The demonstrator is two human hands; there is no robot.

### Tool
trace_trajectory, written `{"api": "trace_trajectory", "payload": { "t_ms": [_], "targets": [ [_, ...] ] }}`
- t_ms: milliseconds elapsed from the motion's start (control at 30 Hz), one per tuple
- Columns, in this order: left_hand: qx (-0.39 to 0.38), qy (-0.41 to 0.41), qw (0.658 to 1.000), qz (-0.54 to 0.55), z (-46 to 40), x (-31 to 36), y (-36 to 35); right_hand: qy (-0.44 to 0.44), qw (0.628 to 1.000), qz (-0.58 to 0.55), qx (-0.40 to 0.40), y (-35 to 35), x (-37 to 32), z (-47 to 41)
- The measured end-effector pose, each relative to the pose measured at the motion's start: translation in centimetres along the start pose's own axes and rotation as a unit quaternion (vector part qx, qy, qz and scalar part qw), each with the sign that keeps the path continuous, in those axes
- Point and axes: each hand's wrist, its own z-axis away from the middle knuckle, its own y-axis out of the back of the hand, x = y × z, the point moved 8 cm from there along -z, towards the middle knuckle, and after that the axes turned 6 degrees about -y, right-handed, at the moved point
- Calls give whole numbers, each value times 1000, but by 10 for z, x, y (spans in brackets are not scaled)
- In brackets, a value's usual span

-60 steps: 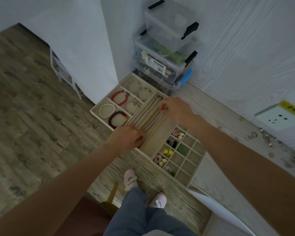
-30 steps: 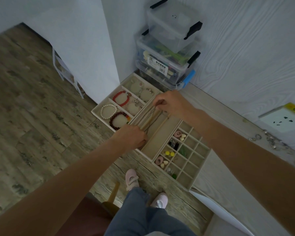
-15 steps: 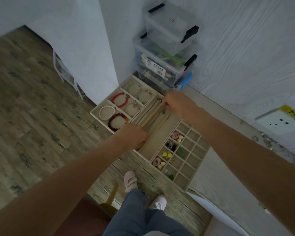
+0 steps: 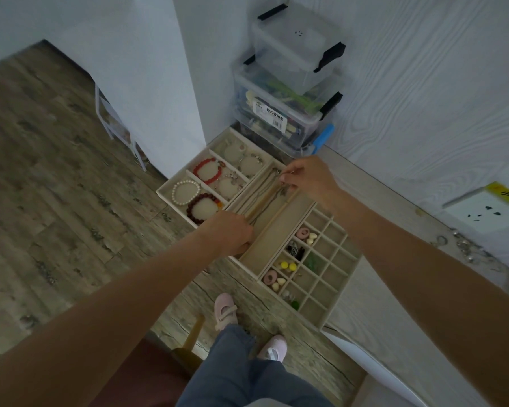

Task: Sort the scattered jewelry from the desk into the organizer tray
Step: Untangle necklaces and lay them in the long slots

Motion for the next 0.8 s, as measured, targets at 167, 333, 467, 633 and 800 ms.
{"api": "trace_trajectory", "payload": {
  "t_ms": [167,333,467,633,800],
  "targets": [
    [-6,-1,1000,-4,-1,0,0,6,999,-33,-15,-4,-3,-2],
    [-25,-5,999,-23,-3,2,-2,21,1000,7,-12,-6,-5,-2],
    [-27,-7,1000,-14,-3,2,-1,21,991,130,22,0,7,-7],
    [-9,-1,1000,5,-1,1,1,51,964,258,51,0,4,-4],
    [-4,17,1000,21,0,-5,2,77,936,340,53,-10,9,-7]
  ]
}}
